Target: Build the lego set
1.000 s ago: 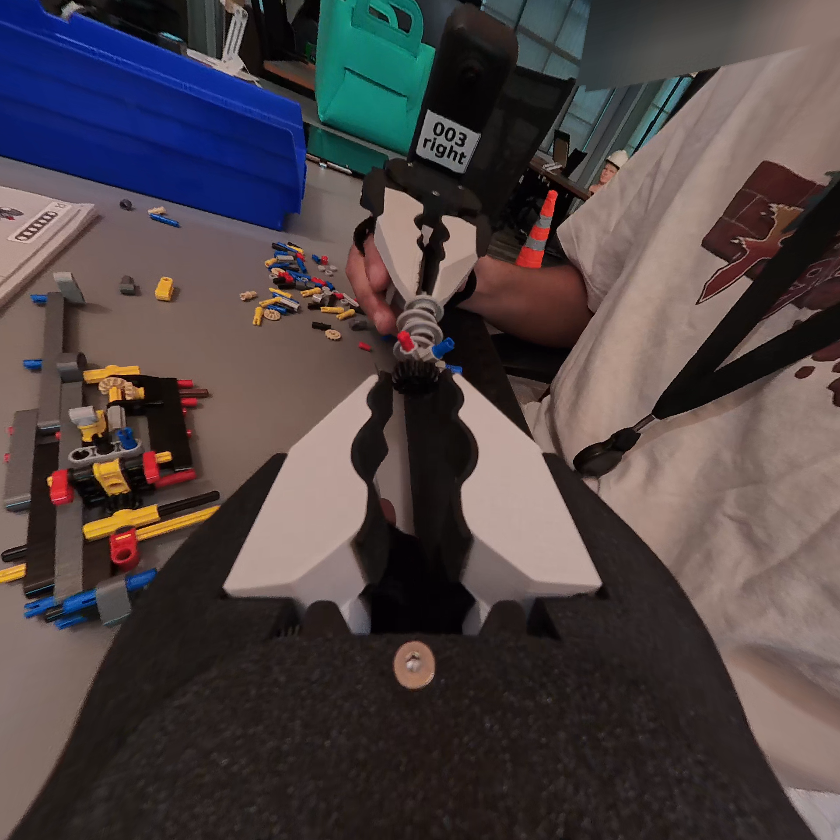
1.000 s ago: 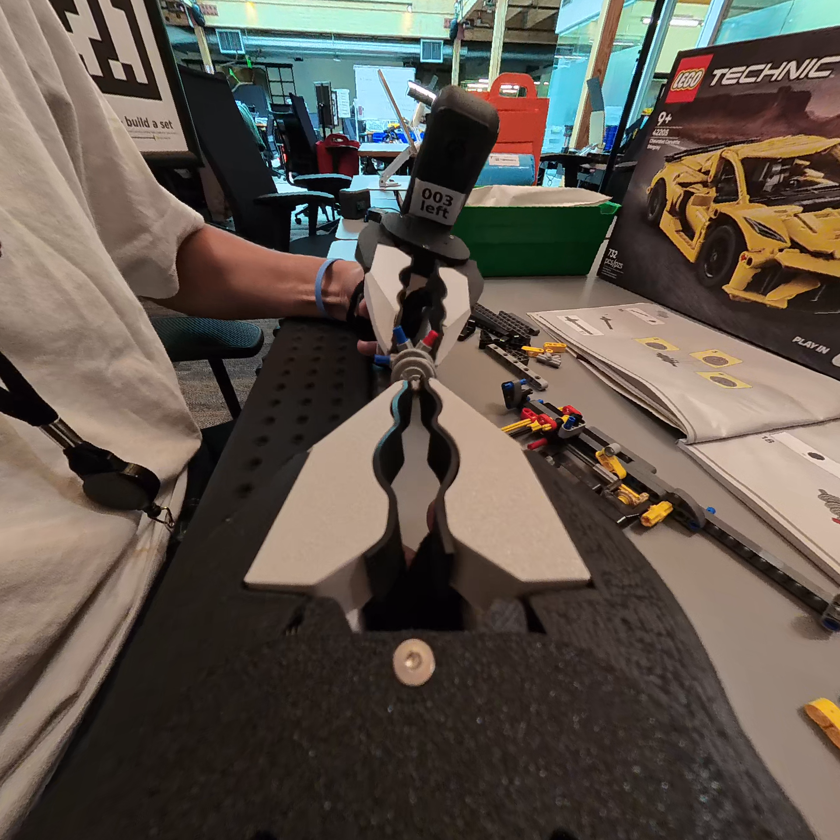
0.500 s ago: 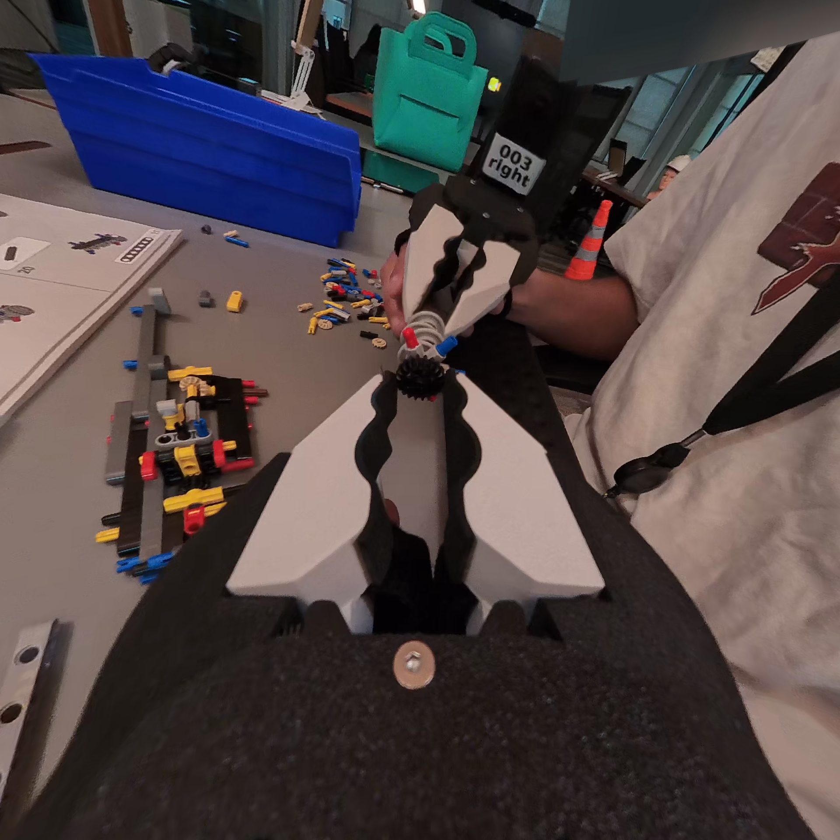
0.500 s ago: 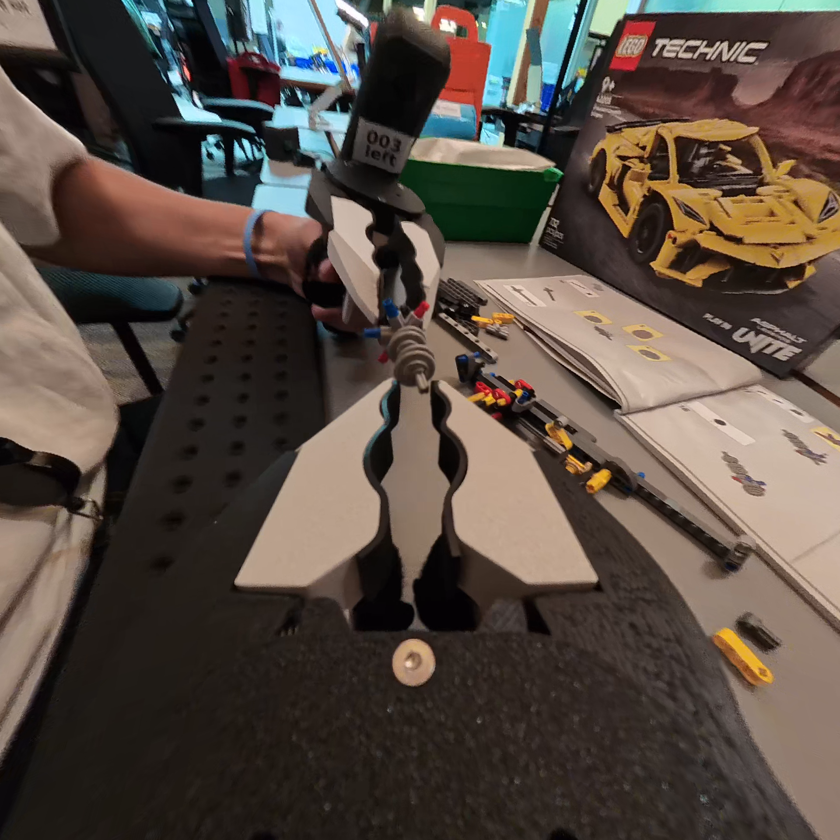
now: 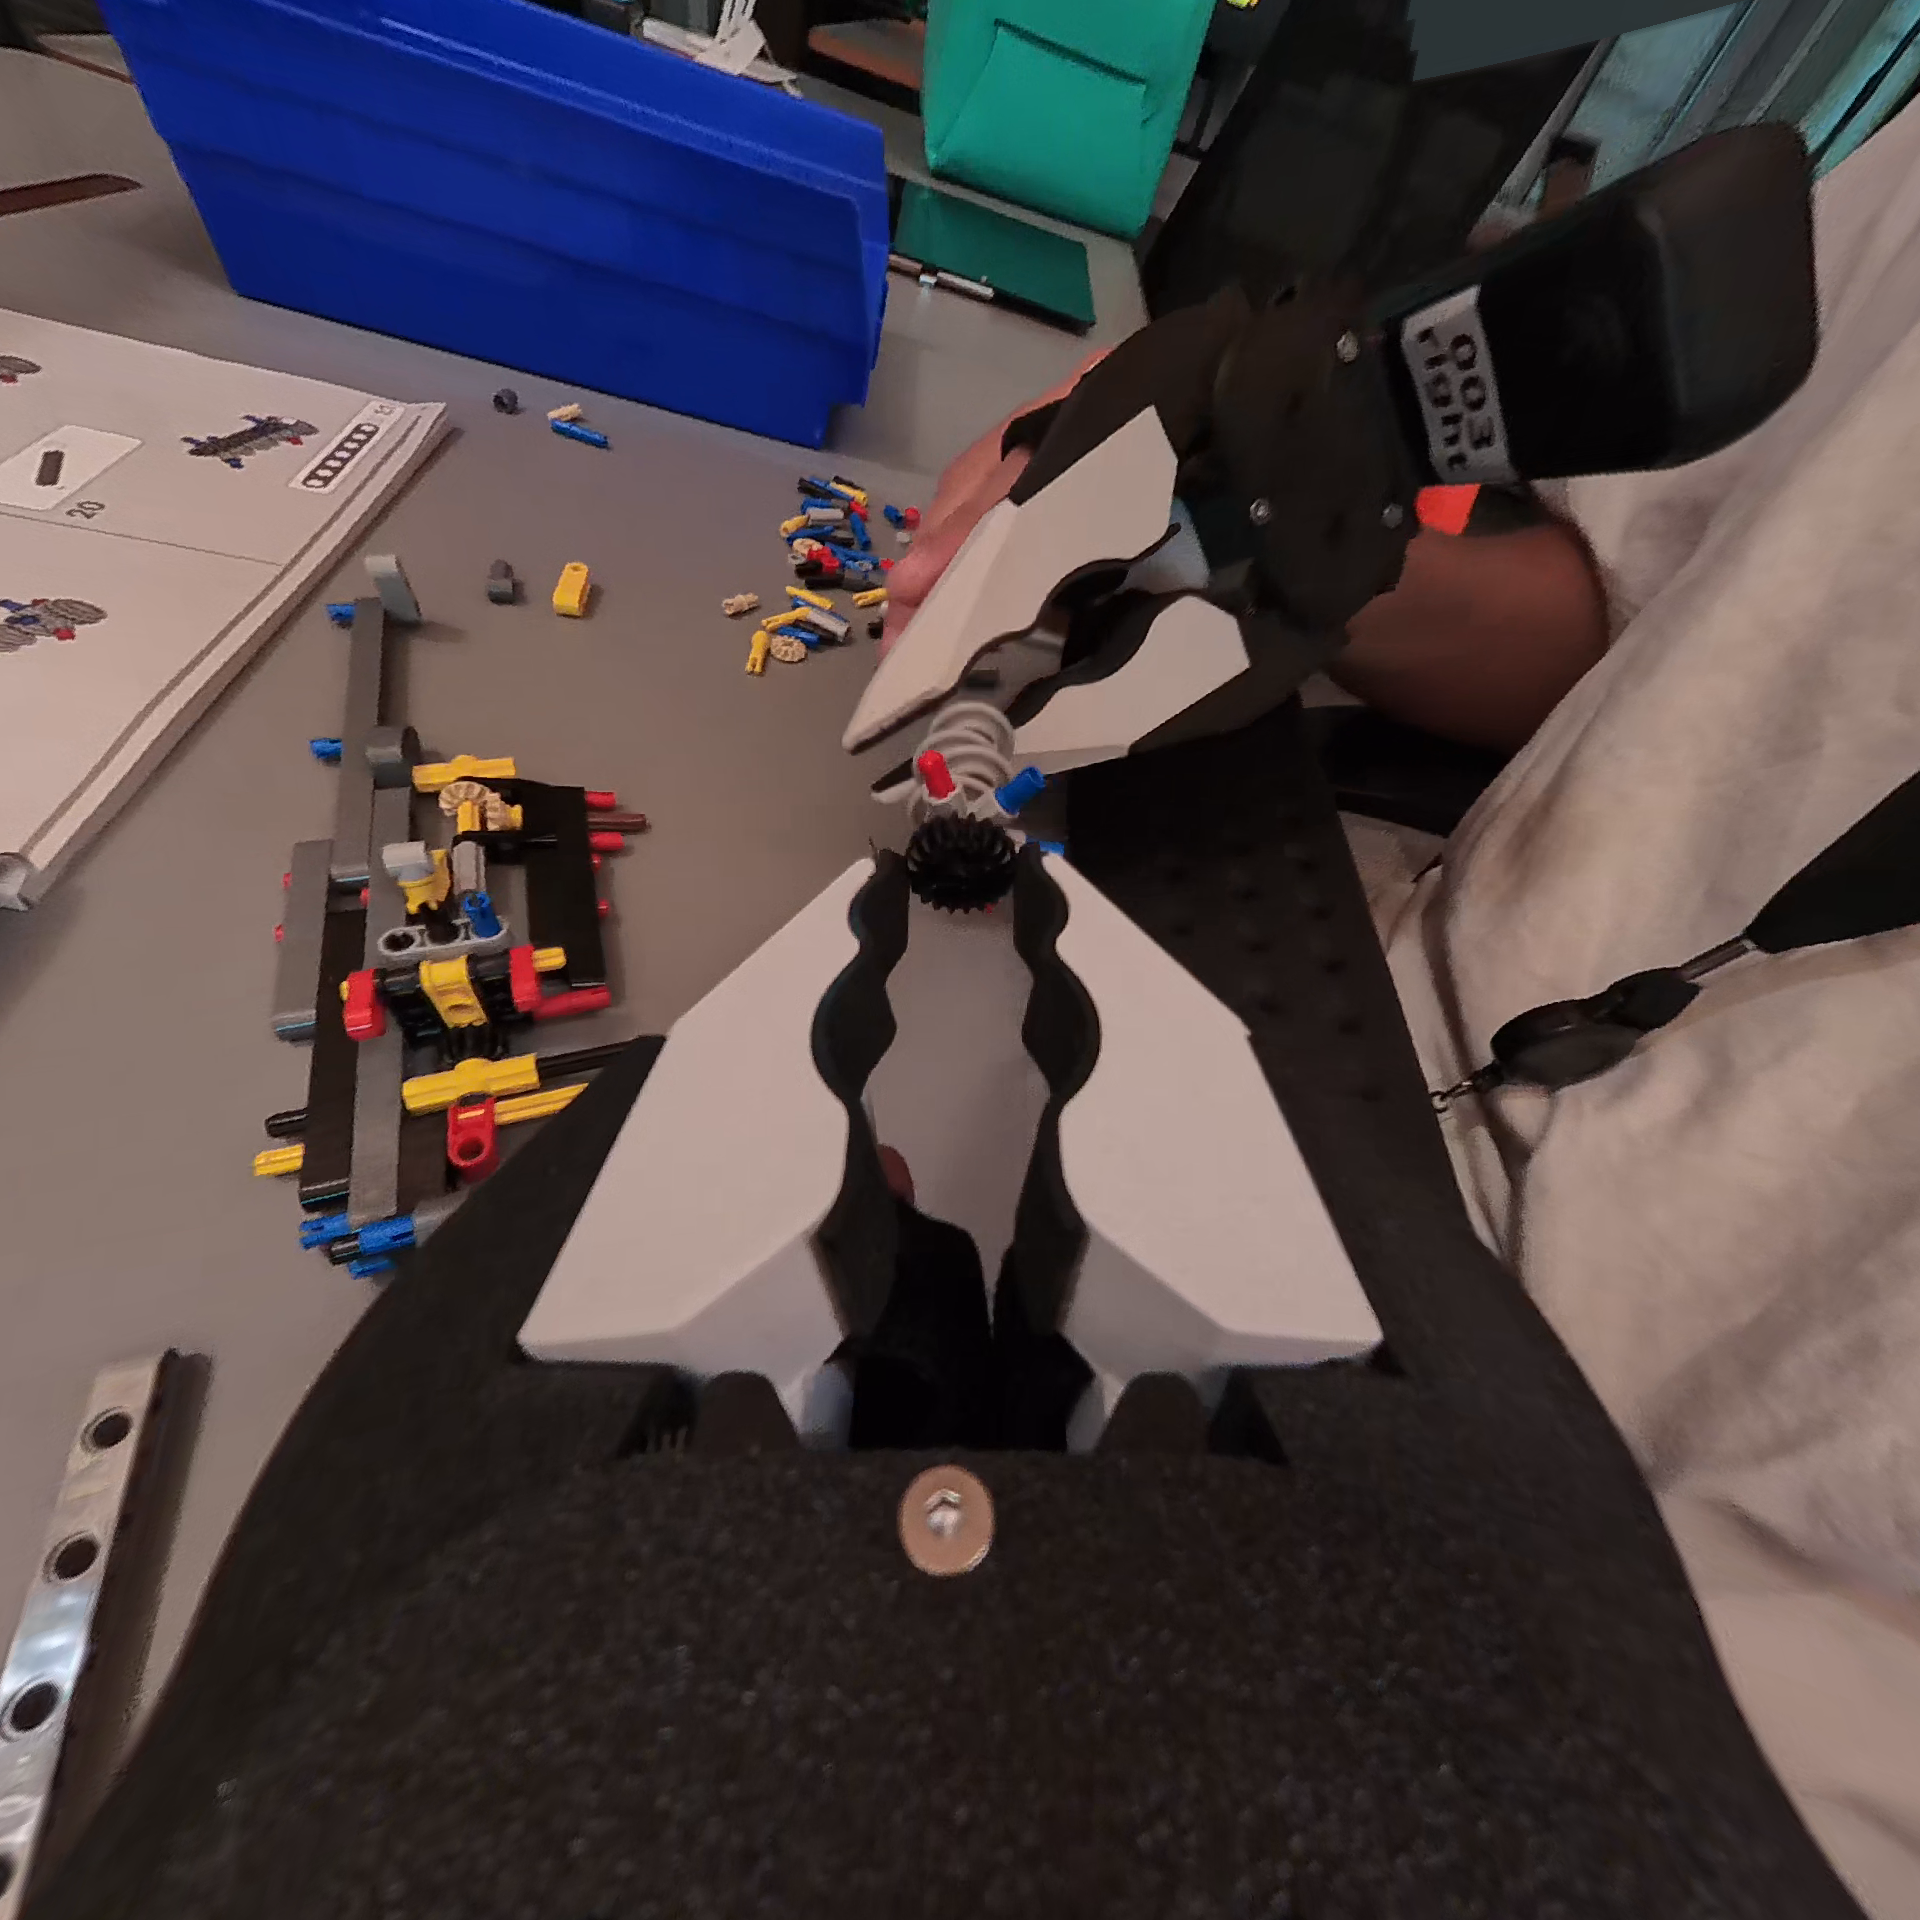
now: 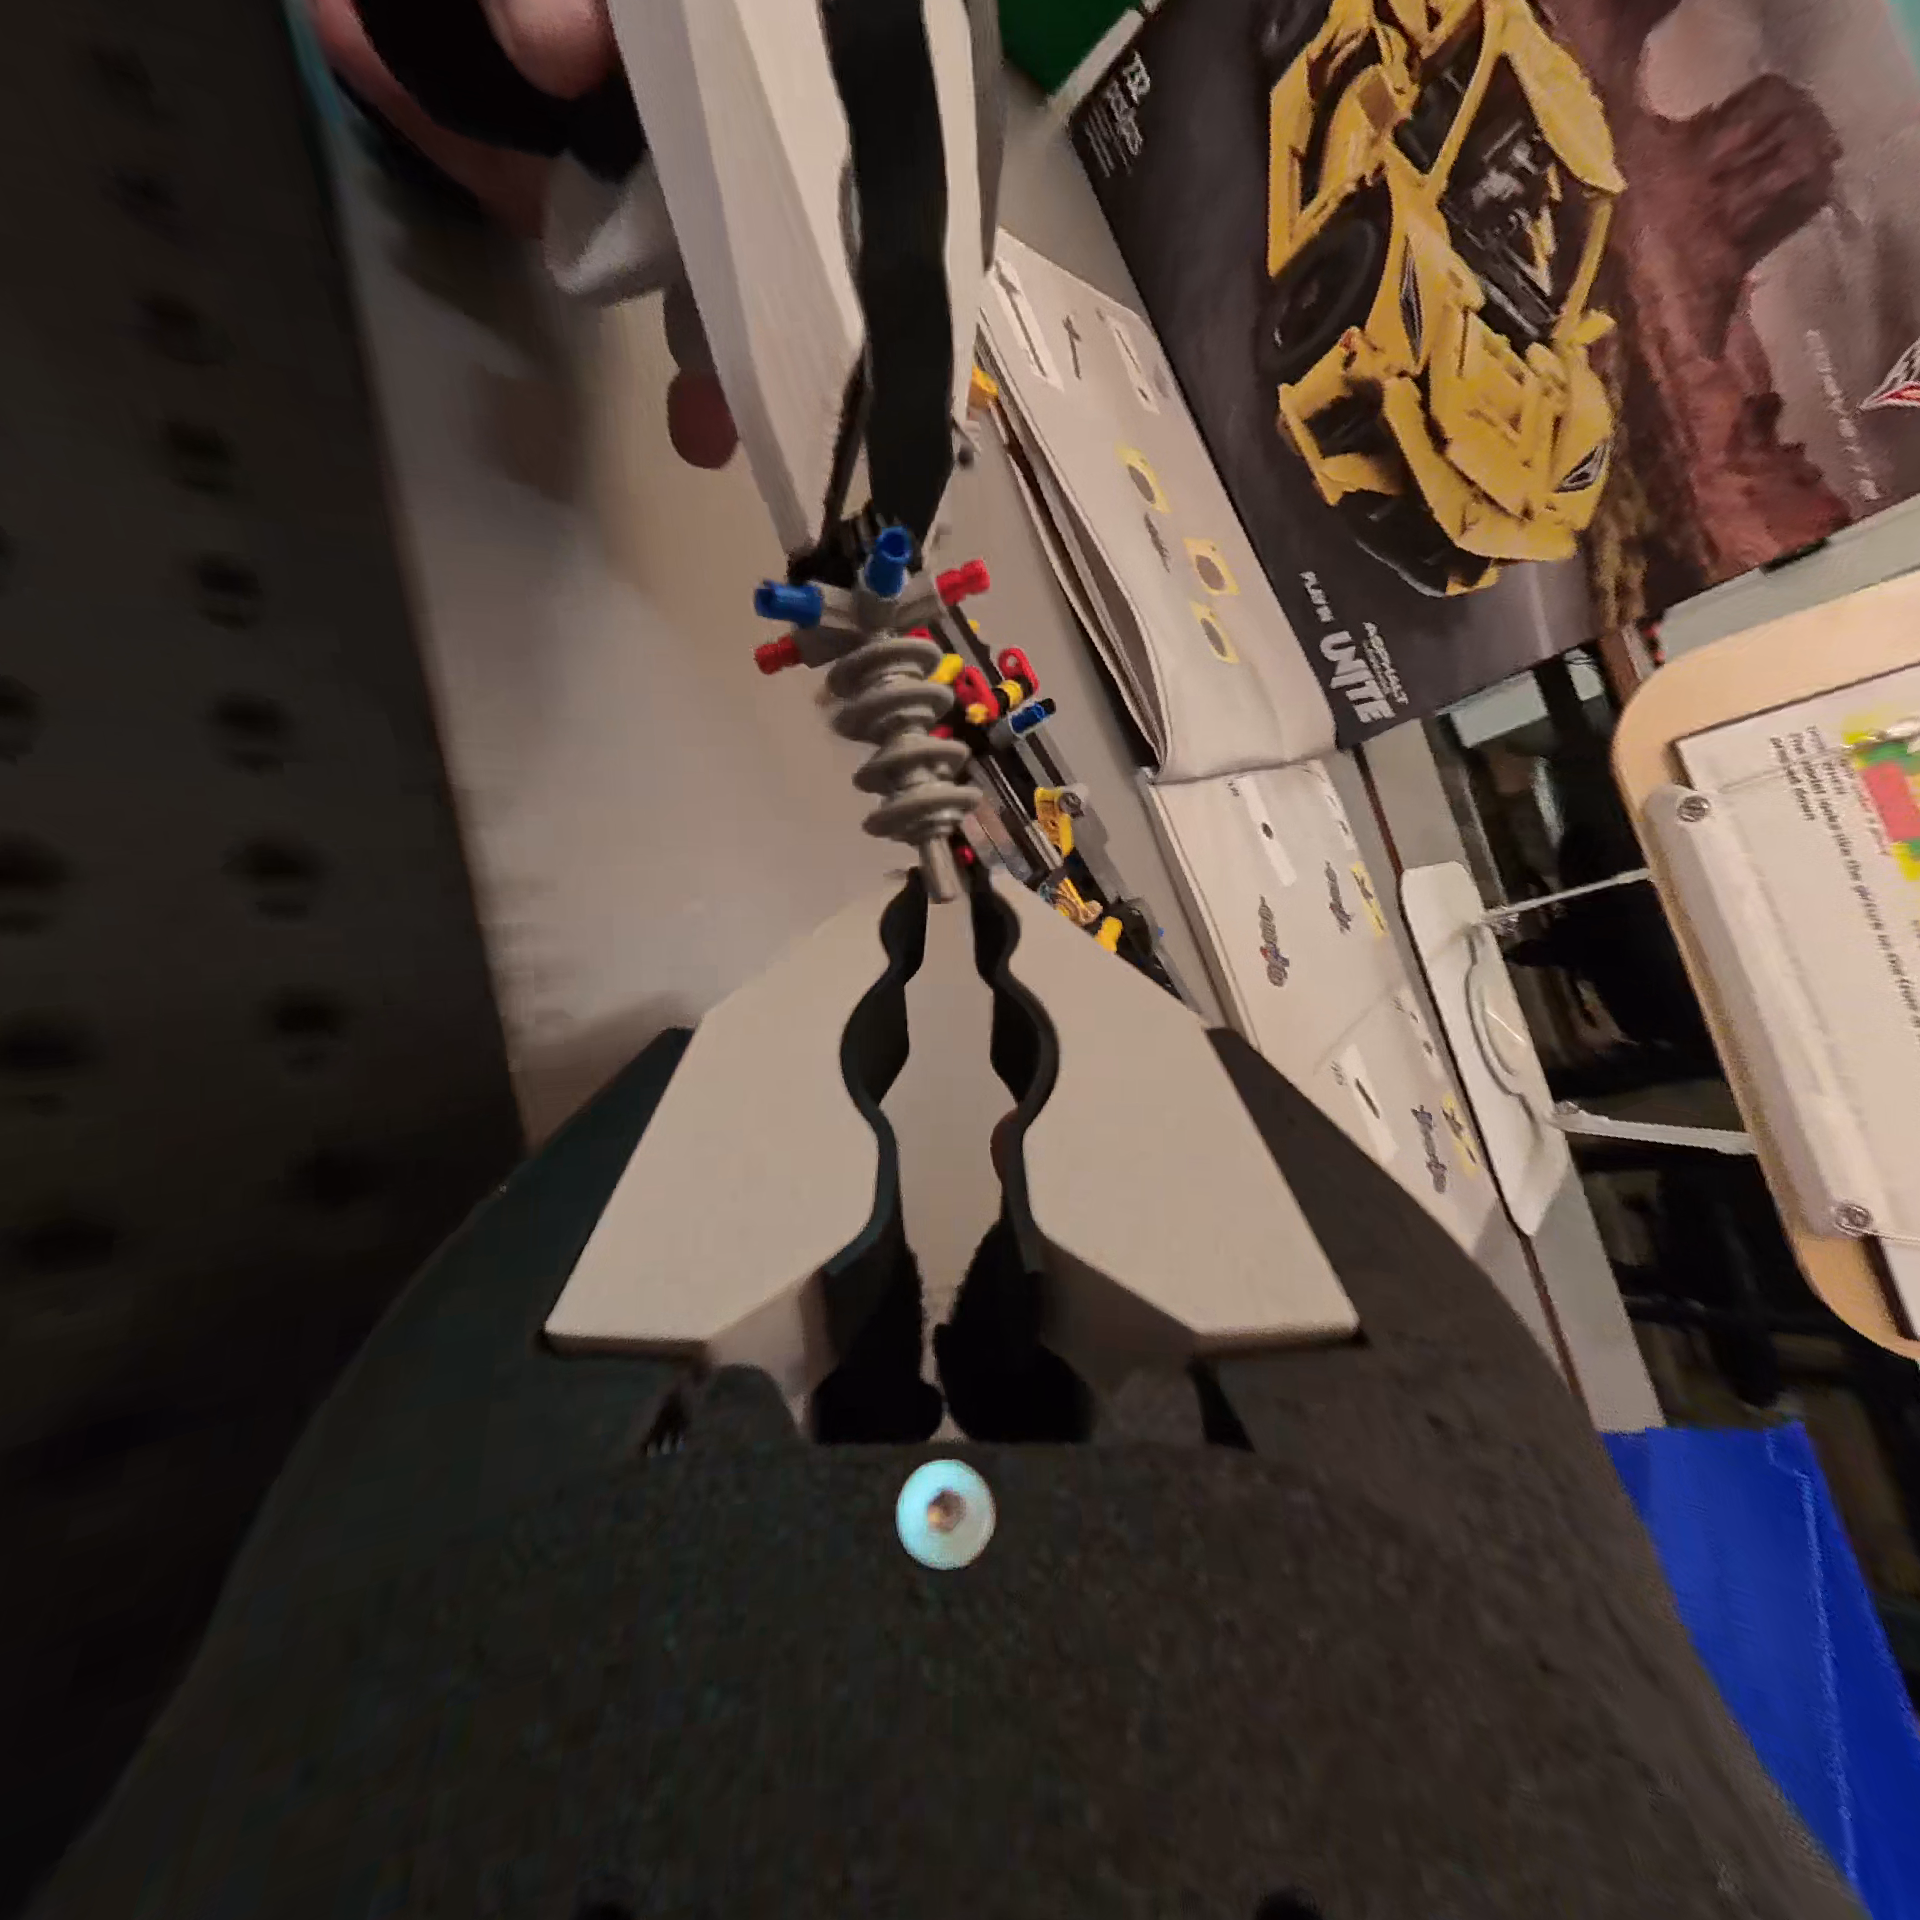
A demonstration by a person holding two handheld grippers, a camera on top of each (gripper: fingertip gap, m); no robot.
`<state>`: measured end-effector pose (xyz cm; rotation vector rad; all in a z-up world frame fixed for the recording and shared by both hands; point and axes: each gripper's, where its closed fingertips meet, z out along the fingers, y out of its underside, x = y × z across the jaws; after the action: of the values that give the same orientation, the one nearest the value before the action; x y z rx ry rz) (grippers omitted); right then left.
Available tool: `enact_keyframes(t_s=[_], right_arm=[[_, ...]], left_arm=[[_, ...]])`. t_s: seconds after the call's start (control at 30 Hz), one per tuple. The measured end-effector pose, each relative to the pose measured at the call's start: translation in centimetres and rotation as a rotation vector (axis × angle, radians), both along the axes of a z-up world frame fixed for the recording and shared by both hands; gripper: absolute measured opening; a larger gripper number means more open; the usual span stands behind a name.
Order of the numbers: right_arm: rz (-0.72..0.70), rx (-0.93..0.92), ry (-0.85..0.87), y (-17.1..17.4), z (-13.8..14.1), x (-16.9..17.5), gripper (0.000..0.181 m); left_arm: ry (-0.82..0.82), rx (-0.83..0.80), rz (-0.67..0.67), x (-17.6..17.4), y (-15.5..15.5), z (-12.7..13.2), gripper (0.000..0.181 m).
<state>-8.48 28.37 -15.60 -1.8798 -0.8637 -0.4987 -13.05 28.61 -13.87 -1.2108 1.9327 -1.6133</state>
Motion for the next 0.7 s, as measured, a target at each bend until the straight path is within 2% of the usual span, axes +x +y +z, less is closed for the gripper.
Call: enact_keyframes(t_s=[0.13, 0.17, 0.2, 0.5, 0.7], right_arm=[[-0.041, 0.022, -0.077, 0.5, -0.5, 0.6, 0.01], [-0.048, 0.03, -0.099, 0.6, -0.7, 0.8, 0.002], [-0.054, 0.035, -0.118, 0.7, -0.8, 1.0, 0.0], [-0.136, 0.053, -0.208, 1.5, -1.4, 2.1, 0.0], [-0.116, 0.107, -0.241, 1.2, -0.9, 2.0, 0.006]], left_arm=[[0.021, 0.026, 0.015, 0.3, 0.1, -0.5, 0.02], [0.023, 0.027, 0.02, 0.4, 0.2, -0.5, 0.02], [0.025, 0.032, 0.021, 0.4, 0.1, -0.6, 0.02], [0.034, 0.094, 0.077, 1.1, 0.7, -1.2, 0.02], [0.054, 0.07, 0.097, 1.3, 1.2, -1.3, 0.02]])
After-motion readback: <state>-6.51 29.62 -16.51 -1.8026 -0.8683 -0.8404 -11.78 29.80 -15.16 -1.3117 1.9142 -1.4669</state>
